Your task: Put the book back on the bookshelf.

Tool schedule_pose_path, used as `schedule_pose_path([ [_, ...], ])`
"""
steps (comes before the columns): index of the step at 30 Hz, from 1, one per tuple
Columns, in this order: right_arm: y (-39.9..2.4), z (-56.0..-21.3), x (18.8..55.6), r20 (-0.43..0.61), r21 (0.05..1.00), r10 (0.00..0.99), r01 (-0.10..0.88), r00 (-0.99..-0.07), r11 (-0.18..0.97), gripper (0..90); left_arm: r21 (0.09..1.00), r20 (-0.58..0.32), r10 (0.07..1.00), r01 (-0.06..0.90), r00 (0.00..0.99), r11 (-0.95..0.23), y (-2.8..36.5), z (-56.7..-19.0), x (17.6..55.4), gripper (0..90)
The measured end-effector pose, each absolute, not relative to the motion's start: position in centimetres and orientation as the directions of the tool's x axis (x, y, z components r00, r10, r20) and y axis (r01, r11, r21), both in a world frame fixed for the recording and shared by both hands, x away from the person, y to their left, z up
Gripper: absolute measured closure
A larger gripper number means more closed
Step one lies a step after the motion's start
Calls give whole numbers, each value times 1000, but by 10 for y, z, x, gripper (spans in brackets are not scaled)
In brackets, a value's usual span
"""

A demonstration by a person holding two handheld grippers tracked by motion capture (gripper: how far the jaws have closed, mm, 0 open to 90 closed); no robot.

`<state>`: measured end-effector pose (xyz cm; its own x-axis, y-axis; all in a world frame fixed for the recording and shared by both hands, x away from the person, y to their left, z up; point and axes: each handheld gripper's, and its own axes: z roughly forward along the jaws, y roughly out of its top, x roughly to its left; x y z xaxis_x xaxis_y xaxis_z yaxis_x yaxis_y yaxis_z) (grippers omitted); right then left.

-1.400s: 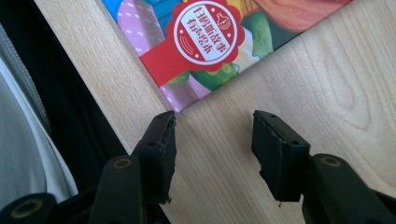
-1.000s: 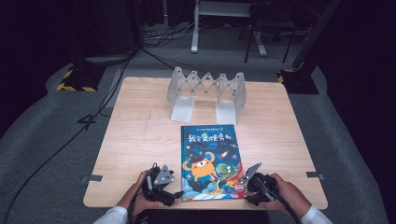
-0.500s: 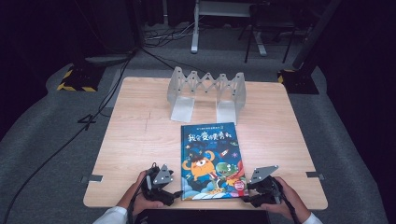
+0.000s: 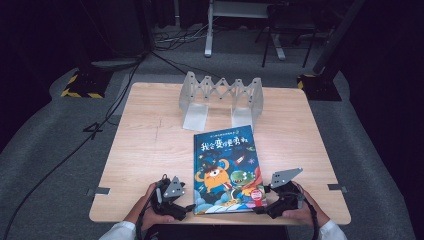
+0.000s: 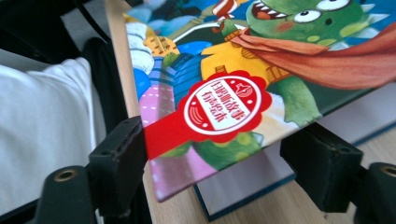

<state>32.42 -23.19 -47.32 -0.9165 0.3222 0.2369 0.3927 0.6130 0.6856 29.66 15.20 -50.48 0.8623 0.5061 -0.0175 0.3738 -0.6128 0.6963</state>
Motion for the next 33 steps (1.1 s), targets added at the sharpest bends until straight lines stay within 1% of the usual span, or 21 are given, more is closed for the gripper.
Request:
schedule_pose_path([
  [3,-232,-470,328,260,708,286,383,-923,593,238,697,-18,506,374,862,-612,152,-505,297,191],
  [8,-234,-470,325,237,722,277,360,-931,591,243,697,-18,506,373,863,-612,152,-505,297,191],
  [9,-236,-469,325,251,738,277,368,-928,566,239,697,-18,506,374,862,-612,152,-505,297,191],
  [15,-243,-473,330,283,740,307,410,-909,533,242,697,-17,507,374,862,-612,152,-505,296,191],
  [19,-241,-472,335,297,747,295,413,-908,520,223,698,-19,507,375,862,-610,152,-505,296,191],
  [24,-242,-470,345,297,755,336,435,-894,490,254,698,-18,507,374,862,-611,152,-505,296,191],
  [33,-227,-468,370,304,758,361,454,-881,469,244,697,-18,506,374,862,-612,152,-505,296,191],
])
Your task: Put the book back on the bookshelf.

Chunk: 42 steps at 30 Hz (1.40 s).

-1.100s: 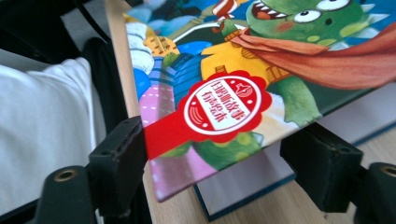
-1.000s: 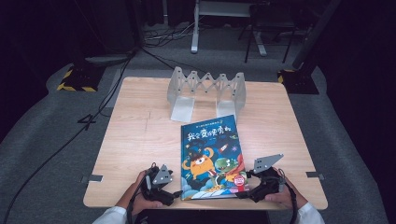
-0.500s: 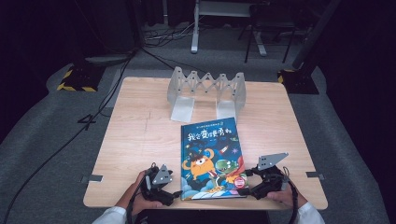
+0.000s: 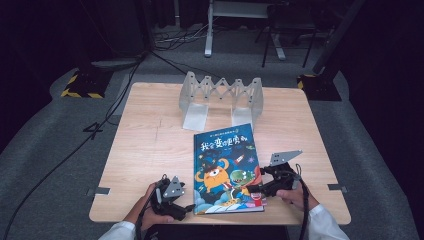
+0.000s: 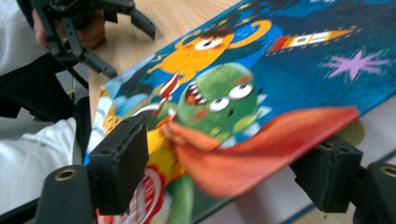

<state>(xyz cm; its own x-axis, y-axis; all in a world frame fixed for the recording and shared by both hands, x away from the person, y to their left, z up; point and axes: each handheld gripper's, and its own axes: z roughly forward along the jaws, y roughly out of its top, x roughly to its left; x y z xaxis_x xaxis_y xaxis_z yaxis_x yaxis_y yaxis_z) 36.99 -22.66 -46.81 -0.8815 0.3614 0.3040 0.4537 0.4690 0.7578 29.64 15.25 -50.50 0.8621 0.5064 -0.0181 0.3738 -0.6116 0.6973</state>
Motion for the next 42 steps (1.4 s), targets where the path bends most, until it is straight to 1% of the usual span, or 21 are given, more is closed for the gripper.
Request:
schedule_pose_path([
  [7,-215,-468,386,308,760,370,461,-876,459,240,698,-19,507,374,862,-611,152,-505,296,191],
  [11,-207,-471,394,318,752,357,463,-878,470,238,697,-20,506,375,862,-611,153,-505,296,191],
  [13,-207,-472,396,327,745,356,470,-876,473,263,698,-19,506,374,862,-611,153,-505,296,191],
  [17,-210,-471,396,346,763,336,471,-876,443,358,698,-19,506,374,862,-611,153,-505,296,191],
  [20,-211,-470,395,351,778,311,460,-883,428,390,698,-20,506,374,862,-611,153,-505,296,191],
  [23,-211,-467,391,323,801,296,426,-899,420,405,698,-19,507,375,862,-611,153,-505,296,191],
  [26,-212,-459,382,269,837,279,367,-922,406,411,695,-19,511,379,859,-612,153,-505,297,187],
  [30,-213,-452,371,206,853,286,315,-936,416,412,694,-20,518,385,855,-608,153,-505,297,185],
  [42,-215,-438,349,58,888,319,195,-946,416,419,685,-26,509,386,861,-618,152,-504,302,163],
])
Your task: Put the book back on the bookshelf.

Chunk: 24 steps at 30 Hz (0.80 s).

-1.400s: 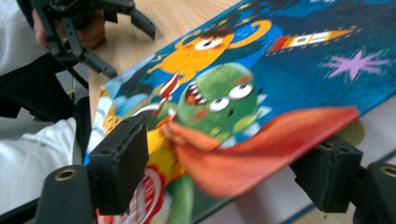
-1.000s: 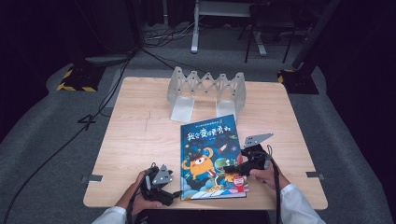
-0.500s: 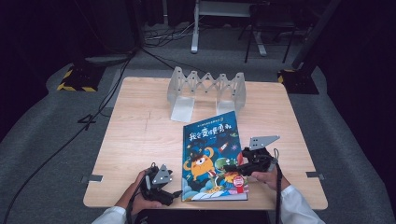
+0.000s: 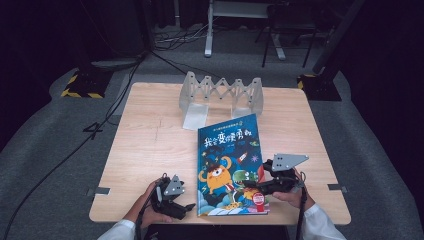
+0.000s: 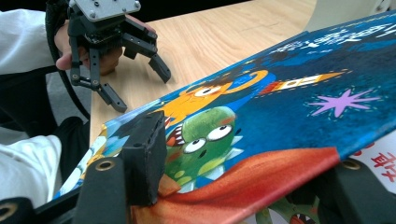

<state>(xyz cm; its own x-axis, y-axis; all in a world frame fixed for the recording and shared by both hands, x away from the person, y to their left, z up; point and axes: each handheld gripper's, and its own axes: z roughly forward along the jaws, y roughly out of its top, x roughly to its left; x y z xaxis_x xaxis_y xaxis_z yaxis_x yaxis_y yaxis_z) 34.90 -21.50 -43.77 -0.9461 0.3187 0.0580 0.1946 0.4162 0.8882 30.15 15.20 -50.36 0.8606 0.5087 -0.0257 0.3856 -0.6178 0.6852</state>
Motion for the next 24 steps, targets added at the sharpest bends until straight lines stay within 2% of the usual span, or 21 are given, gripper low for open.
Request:
schedule_pose_path([
  [4,-216,-437,349,41,895,345,188,-938,405,433,686,-35,510,392,859,-613,152,-503,305,164],
  [14,-221,-435,343,-23,909,379,139,-925,394,439,710,-128,479,418,868,-567,137,-500,324,161],
  [24,-223,-434,334,-94,917,372,65,-923,392,438,718,-146,440,401,886,-569,121,-496,330,160],
])
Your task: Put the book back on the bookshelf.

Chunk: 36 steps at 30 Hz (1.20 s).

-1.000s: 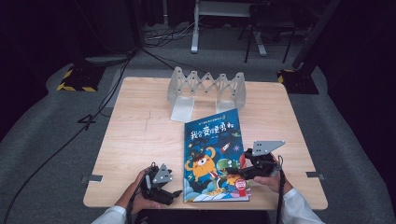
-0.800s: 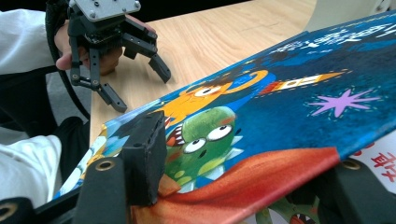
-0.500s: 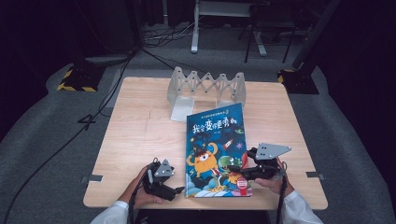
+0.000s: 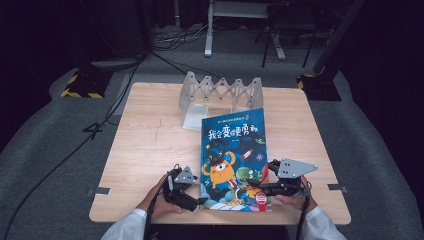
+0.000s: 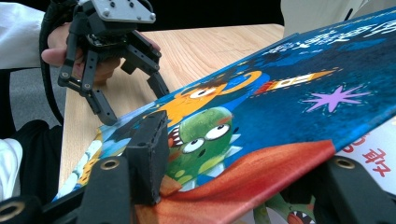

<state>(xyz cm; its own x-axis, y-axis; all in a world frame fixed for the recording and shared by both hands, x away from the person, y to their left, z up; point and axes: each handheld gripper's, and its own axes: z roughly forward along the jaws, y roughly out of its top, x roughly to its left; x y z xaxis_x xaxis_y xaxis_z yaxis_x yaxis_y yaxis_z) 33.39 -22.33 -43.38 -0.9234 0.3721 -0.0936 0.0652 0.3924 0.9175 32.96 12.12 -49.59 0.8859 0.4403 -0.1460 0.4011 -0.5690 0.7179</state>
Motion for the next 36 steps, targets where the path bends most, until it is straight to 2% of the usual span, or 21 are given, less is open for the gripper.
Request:
schedule_pose_path([
  [6,-223,-433,333,-102,918,370,56,-923,392,439,726,-188,427,418,884,-546,118,-496,337,148],
  [11,-223,-433,332,-112,919,364,43,-925,392,438,724,-241,419,449,876,-524,115,-498,343,97],
  [16,-221,-431,330,-135,919,355,17,-925,394,438,726,-289,369,453,883,-517,109,-501,347,46],
  [23,-219,-429,325,-171,917,346,-20,-923,398,439,732,-319,335,455,886,-507,101,-501,351,5],
  [26,-219,-429,324,-173,916,344,-23,-923,399,439,738,-337,342,472,877,-482,104,-501,351,34],
  [28,-219,-429,324,-178,918,339,-32,-924,395,445,749,-365,356,499,860,-436,108,-499,351,88],
  [32,-220,-428,321,-187,916,318,-48,-930,398,478,771,-368,360,498,857,-397,114,-497,350,193],
  [36,-220,-425,314,-210,911,294,-77,-933,405,524,804,-356,365,481,861,-351,119,-490,348,248],
])
